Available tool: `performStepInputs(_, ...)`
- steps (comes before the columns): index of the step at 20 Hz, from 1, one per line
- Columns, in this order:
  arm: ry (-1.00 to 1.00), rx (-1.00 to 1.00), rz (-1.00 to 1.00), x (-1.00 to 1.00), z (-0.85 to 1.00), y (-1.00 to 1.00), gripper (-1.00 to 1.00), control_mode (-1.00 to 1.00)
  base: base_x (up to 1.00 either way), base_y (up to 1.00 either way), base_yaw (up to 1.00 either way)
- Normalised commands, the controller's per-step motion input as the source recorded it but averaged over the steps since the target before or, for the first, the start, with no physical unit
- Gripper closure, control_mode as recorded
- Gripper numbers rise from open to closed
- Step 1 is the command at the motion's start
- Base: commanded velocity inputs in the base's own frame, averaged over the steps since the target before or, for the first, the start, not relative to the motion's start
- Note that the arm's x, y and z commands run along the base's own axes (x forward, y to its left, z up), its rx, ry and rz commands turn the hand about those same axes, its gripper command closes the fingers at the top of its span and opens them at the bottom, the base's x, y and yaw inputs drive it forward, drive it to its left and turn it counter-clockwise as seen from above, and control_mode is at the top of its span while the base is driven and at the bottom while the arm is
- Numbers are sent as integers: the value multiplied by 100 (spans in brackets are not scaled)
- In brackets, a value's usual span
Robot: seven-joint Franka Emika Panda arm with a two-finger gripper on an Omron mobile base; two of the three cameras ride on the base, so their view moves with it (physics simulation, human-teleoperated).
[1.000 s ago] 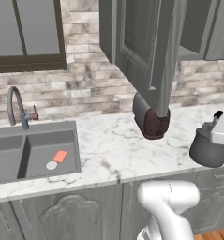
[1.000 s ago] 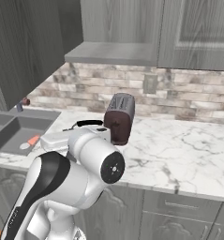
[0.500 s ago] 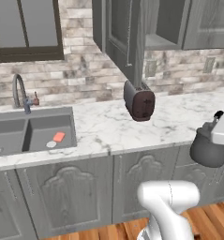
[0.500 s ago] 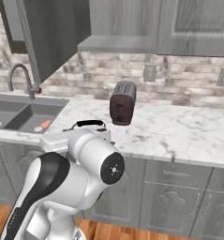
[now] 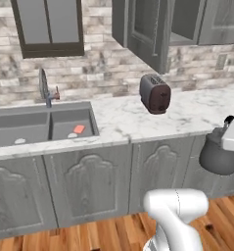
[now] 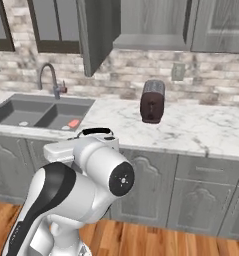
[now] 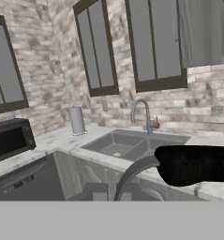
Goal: Open the cabinet, pick the kettle from the cabinet, and place it in the sink.
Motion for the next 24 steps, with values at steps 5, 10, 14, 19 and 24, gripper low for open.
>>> performStepInputs(5, 0, 0, 0, 0, 0, 0, 100, 100, -41, 69, 0)
performStepInputs(10, 0, 0, 0, 0, 0, 0, 100, 100, -32, 73, 0)
performStepInputs(14, 0, 0, 0, 0, 0, 0, 100, 100, -23, 75, 1)
performStepInputs(19, 0, 0, 0, 0, 0, 0, 100, 100, -6, 75, 1)
performStepInputs(24, 0, 0, 0, 0, 0, 0, 100, 100, 0, 75, 0)
